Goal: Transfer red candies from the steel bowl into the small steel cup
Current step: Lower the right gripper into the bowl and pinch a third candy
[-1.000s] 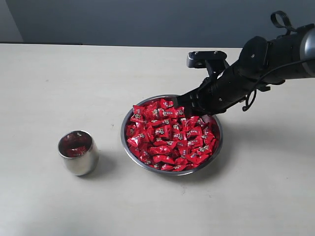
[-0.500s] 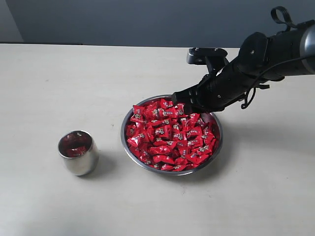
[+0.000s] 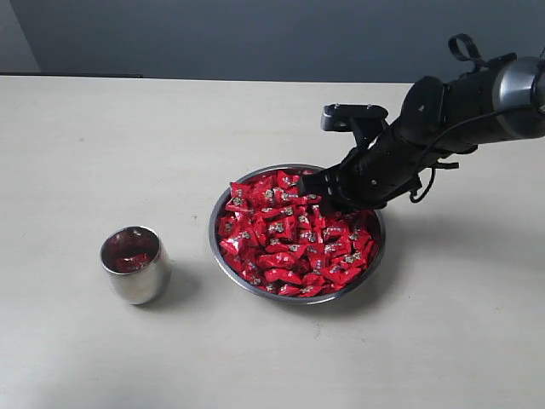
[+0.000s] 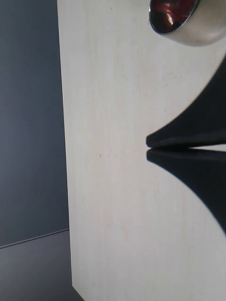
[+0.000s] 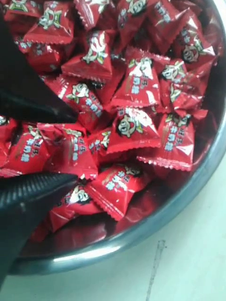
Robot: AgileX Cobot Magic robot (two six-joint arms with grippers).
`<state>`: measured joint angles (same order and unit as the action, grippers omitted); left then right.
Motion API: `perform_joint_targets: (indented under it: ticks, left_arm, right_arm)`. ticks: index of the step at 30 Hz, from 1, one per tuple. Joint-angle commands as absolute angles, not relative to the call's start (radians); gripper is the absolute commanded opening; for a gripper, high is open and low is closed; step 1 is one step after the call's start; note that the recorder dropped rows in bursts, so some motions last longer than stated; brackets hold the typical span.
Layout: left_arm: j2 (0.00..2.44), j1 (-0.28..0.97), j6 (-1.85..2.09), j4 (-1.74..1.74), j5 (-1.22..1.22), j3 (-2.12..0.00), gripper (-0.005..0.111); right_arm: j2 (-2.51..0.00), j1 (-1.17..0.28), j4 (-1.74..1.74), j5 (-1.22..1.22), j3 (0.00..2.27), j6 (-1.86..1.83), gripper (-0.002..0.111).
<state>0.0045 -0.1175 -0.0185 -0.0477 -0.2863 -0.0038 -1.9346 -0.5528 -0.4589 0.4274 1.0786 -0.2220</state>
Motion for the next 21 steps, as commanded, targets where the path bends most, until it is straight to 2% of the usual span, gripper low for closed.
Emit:
perform_joint_targets:
  ticks: [1,21]
  left_arm:
    - [0.000,-0.118,-0.020,-0.045,-0.285,0.000,0.000]
    - [0.000,-0.118,-0.020,-0.045,-0.285,0.000,0.000]
  right_arm:
    - [-1.936,-0.546,-0.358,0.425,1.081,-0.152,0.035]
    - [-1.936,-0.548,-0.409,0.430,1.081,-0.139,0.035]
